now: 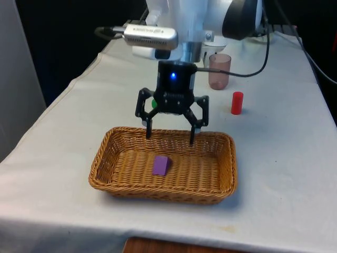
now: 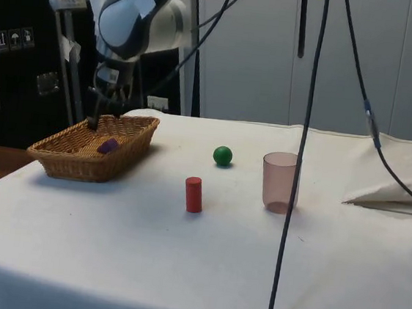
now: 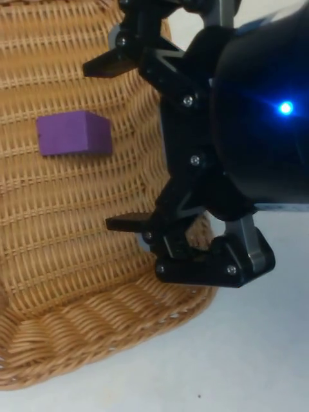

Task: Pick up the triangular block and place it into the basket.

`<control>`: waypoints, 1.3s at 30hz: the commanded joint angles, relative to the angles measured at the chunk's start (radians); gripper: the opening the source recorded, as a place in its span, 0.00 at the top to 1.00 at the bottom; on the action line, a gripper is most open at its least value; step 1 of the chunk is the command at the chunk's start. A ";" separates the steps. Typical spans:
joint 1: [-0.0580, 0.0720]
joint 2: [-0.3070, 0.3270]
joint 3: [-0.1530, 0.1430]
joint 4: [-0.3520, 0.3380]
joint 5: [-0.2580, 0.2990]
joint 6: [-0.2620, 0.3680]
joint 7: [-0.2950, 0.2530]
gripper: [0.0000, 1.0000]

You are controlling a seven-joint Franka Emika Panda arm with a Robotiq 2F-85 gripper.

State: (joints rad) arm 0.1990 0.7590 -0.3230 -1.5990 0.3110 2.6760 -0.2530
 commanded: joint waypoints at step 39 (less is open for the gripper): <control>0.021 -0.240 -0.012 -0.272 -0.126 -0.165 -0.006 0.00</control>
State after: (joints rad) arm 0.2130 0.5230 -0.3270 -1.8640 0.1940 2.5150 -0.2640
